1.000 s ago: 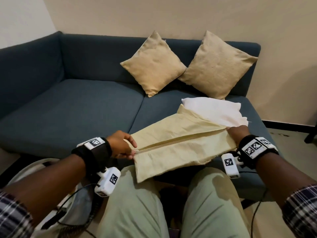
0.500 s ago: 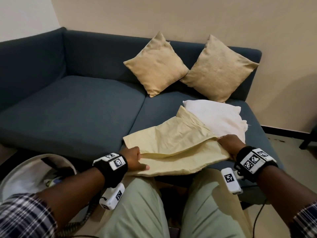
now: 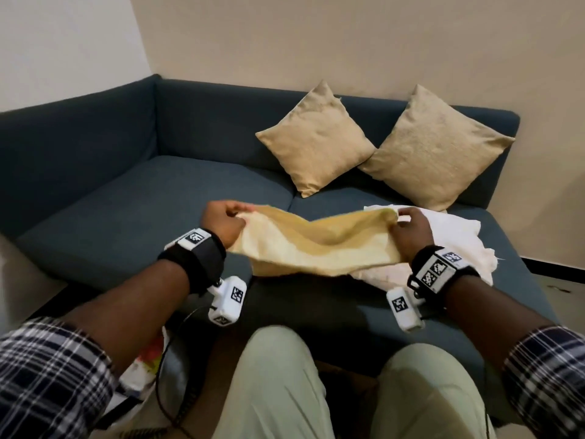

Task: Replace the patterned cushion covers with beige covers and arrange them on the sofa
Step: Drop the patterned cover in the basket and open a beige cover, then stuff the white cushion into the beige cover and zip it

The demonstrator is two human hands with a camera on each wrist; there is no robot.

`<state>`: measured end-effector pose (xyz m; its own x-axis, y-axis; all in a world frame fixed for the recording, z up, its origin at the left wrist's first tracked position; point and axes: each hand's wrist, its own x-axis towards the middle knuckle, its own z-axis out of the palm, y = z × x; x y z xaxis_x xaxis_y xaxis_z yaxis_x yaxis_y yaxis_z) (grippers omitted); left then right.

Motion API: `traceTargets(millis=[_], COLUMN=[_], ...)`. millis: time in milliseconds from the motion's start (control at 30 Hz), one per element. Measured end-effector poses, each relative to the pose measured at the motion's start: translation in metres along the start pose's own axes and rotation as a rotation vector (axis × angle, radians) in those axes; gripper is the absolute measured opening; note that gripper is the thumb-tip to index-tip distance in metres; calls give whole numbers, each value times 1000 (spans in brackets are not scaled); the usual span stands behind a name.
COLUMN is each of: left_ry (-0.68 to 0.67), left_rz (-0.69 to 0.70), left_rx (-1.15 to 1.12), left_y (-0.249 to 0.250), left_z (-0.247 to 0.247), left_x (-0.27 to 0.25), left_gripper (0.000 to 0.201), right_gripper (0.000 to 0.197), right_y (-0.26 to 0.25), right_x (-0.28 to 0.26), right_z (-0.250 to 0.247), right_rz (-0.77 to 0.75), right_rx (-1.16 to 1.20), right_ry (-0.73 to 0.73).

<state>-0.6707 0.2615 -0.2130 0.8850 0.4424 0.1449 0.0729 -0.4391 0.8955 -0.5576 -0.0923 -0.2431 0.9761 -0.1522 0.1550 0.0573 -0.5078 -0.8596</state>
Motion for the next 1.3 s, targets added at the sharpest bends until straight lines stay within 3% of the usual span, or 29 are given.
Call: traceTargets(millis=[133, 233, 267, 333, 433, 500, 633, 733, 833, 900, 967, 1000, 1033, 1100, 1133, 1167, 1300], left_ry=[318, 430, 411, 288, -54, -136, -253, -265, -320, -345, -366, -375, -377, -383, -395, -412, -495], left_rz=[296, 443, 400, 177, -259, -372, -394, -392, -357, -352, -329, -306, -279, -204, -157, -116, -27], left_rx=[-43, 21, 58, 170, 242, 217, 356, 518, 668, 724, 804, 830, 824, 737, 675, 607, 463], left_y=[26, 7, -11, -56, -116, -142, -167, -166, -153, -138, -122, -112, -104, -89, -82, -75, -47], left_z=[-33, -45, -44, -38, -31, -26, -5, 11, 27, 39, 53, 61, 69, 83, 89, 96, 114], left_x=[1, -18, -23, -27, -33, -38, -42, -39, -35, -36, -38, -40, -42, -47, -50, -53, -63], left_gripper=[35, 35, 36, 36, 36, 37, 31, 24, 35, 41, 44, 43, 41, 35, 33, 30, 24], right_gripper=[17, 16, 16, 21, 29, 38, 26, 23, 55, 93, 113, 111, 95, 36, 18, 22, 26], right_y=[-38, -44, -34, -2, 47, 64, 66, 59, 53, 56, 67, 71, 75, 70, 64, 61, 61], right_x=[12, 3, 1, -1, -4, -14, -35, -33, -24, -19, -17, -17, -15, -9, -8, -7, -6], right_z=[-1, 13, 22, 40, 65, 75, 76, 61, 36, 18, 7, 1, -2, -9, -13, -16, -25], right_rz=[-226, -314, -304, -245, -1, 74, -93, -118, -71, 3, 75, 83, 74, 44, 38, 32, 23], right_rx=[208, 256, 209, 58, -234, -299, -507, -535, -702, -940, -1026, -1015, -973, -831, -772, -747, -653], right_ry=[212, 217, 186, 37, -316, -422, -474, -398, -342, -401, -472, -490, -478, -295, -207, -156, -186])
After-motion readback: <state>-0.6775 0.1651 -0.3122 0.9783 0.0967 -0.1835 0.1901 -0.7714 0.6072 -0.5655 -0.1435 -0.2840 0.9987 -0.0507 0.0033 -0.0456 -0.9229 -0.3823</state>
